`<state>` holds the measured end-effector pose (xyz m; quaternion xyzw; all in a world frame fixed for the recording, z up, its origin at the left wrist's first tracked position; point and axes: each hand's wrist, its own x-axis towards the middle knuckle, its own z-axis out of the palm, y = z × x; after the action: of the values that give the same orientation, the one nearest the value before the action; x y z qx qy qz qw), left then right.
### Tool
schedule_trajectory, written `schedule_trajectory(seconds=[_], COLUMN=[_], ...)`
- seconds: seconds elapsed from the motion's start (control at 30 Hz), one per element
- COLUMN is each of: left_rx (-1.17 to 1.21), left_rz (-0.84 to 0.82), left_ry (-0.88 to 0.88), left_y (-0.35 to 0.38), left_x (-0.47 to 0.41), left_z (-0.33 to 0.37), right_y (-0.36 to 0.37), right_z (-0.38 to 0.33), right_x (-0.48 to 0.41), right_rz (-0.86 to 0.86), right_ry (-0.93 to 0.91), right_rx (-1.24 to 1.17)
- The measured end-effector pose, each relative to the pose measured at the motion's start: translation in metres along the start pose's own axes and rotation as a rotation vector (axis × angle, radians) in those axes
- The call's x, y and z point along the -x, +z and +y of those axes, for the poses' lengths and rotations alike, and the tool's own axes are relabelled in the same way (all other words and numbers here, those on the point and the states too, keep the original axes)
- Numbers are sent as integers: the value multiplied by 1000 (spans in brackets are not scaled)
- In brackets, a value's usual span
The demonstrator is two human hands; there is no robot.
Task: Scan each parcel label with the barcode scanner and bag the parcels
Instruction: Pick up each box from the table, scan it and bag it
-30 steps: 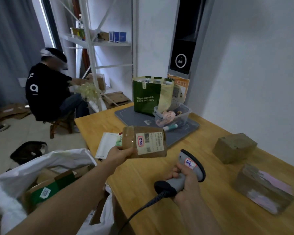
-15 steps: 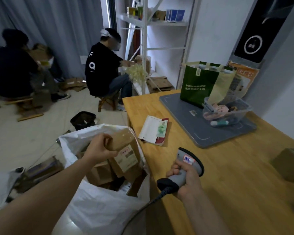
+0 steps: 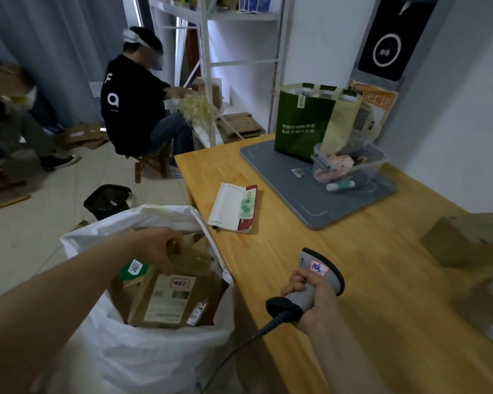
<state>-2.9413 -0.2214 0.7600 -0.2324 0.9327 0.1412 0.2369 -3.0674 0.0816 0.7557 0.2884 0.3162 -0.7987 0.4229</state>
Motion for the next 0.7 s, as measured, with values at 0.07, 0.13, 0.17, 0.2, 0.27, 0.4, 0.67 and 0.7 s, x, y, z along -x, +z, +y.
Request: schedule_trajectory(seconds=[0.07, 0.13, 0.17, 0.2, 0.27, 0.4, 0.67, 0.7], left_rx=[-104, -193, -209, -187, -117, -111, -144, -163], left_rz=[0, 47, 56, 30, -65, -5, 177, 171], left_ry=[-28, -37, -23, -39, -68, -22, 397, 466], left_y=[6, 21, 29, 40, 62, 84, 56, 54], left_x=[-2, -4, -5, -7, -9, -27, -75, -80], left_z=[4, 12, 17, 21, 29, 58, 257, 295], right_y=[-4, -7, -9, -11, -15, -31, -91, -104], right_z=[-3, -5, -6, -8, -10, -22, -92, -108], right_x=[0, 1, 1, 0, -1, 2, 33, 42], right_rz=[3, 2, 2, 2, 7, 32, 138, 175], right_ry=[-3, 1, 4, 7, 13, 7, -239, -299], right_rx=[2, -1, -5, -11, -20, -27, -9, -23])
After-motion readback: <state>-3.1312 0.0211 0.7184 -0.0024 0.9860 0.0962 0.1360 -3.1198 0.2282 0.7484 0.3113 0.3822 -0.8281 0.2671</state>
